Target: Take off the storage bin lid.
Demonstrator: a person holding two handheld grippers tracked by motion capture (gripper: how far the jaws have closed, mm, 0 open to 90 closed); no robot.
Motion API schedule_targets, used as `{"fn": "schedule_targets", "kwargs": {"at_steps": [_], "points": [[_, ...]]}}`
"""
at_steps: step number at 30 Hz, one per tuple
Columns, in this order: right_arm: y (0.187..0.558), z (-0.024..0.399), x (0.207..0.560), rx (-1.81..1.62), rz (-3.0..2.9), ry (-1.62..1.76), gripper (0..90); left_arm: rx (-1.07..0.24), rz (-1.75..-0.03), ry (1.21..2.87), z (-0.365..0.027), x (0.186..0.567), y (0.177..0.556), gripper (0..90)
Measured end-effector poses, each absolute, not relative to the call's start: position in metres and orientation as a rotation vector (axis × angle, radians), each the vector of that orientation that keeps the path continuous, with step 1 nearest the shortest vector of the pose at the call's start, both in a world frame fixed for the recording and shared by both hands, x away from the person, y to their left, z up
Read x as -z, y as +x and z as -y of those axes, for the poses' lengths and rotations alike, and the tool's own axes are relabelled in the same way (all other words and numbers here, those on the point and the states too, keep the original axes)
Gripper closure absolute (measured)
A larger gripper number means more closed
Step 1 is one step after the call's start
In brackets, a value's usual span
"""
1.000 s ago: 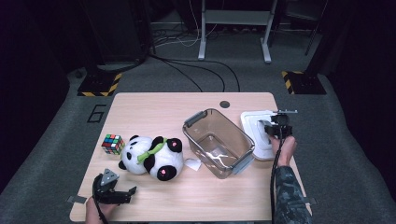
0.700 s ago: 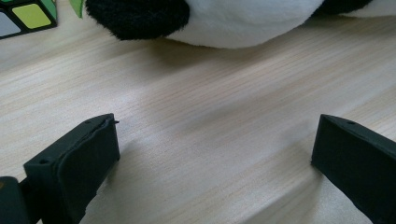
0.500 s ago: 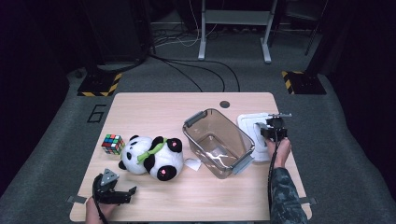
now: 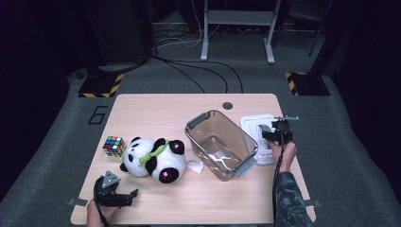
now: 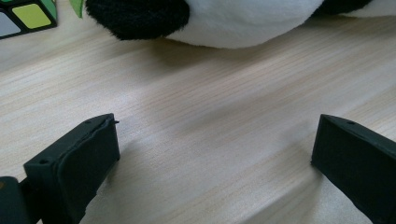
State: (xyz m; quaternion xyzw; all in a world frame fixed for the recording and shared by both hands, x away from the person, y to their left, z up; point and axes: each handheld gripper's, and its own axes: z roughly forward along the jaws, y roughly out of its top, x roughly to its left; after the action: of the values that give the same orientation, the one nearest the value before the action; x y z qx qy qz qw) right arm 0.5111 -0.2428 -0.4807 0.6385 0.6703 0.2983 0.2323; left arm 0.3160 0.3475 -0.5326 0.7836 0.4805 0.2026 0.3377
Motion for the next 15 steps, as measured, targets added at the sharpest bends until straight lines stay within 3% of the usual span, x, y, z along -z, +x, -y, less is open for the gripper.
{"fn": "schedule_targets", "kwargs": {"at_steps": [1,2,7,15], "points": [[0.511,0.243,0.481,-0.82,-1.842,1.755,36.7,-0.528,-1.252,2.043,-0.348,0.533,0.316,0.4],[0.507,0.244,0.478,-0.834,-1.838,1.741,28.8,-0.528,-1.252,2.043,-0.348,0.533,0.316,0.4],[0.495,0.245,0.47,-0.838,-1.865,1.71,16.8,-0.528,-1.252,2.042,-0.347,0.533,0.316,0.4],[0.466,0.25,0.46,-0.87,-1.887,1.659,7.7,-0.53,-1.252,2.043,-0.347,0.533,0.316,0.4]]}}
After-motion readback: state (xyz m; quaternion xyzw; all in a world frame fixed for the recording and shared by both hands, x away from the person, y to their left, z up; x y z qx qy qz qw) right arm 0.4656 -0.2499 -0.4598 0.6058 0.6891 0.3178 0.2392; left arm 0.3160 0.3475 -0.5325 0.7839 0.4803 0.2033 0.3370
